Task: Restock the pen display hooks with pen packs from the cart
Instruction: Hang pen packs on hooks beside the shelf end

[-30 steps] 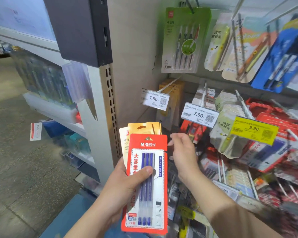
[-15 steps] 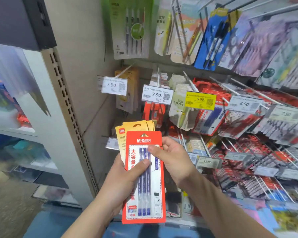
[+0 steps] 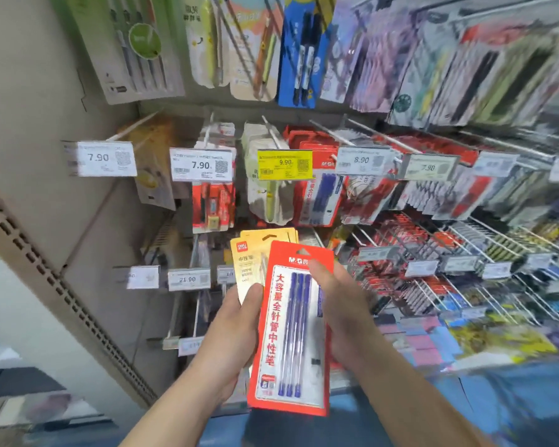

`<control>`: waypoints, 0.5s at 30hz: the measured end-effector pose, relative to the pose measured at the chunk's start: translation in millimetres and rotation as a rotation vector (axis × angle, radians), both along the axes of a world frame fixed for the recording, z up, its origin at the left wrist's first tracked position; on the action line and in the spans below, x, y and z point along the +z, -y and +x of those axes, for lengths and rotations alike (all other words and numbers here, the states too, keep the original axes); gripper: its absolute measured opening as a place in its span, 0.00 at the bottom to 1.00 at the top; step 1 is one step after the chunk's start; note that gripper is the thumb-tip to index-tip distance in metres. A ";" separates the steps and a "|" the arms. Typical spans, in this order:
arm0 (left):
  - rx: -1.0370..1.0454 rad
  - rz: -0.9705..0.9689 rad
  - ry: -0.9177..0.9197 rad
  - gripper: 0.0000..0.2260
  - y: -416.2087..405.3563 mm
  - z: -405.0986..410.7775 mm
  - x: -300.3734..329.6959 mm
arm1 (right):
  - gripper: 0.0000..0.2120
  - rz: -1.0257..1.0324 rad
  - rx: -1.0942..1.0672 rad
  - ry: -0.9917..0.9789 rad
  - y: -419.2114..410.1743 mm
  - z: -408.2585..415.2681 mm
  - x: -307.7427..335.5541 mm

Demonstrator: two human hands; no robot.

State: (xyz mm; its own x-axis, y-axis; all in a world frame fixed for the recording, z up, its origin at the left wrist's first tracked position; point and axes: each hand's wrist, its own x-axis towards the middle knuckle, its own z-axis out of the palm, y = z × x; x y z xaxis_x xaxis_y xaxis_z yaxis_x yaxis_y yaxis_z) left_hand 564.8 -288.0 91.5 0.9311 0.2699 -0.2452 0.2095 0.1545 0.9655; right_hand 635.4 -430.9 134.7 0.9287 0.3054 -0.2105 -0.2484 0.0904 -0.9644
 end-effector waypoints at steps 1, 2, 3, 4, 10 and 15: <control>-0.005 0.004 0.009 0.16 4.6 4.6 0.5 | 0.12 -0.002 -0.012 -0.003 4.3 4.0 0.4; -0.010 0.007 0.011 0.15 7.5 9.6 -0.6 | 0.12 0.001 -0.027 -0.001 9.5 8.5 0.5; -0.002 0.004 0.002 0.15 11.9 14.6 0.2 | 0.11 0.007 -0.039 0.003 15.6 13.7 1.0; -0.004 0.014 -0.002 0.14 13.9 19.9 0.2 | 0.10 0.025 -0.041 0.009 22.6 19.5 2.7; 0.133 0.066 -0.018 0.11 14.0 41.0 2.9 | 0.09 0.172 -0.040 0.065 52.4 65.5 16.3; 0.189 0.167 -0.057 0.10 17.3 50.6 13.1 | 0.07 0.136 -0.023 0.102 61.8 101.2 33.3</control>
State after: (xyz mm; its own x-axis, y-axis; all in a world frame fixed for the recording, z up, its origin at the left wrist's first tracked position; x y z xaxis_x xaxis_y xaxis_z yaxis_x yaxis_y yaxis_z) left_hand 615.4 -305.4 104.6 0.8464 0.4788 -0.2331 0.2467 0.0354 0.9685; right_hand 736.6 -492.7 168.0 0.9501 0.3033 -0.0729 -0.1462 0.2266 -0.9630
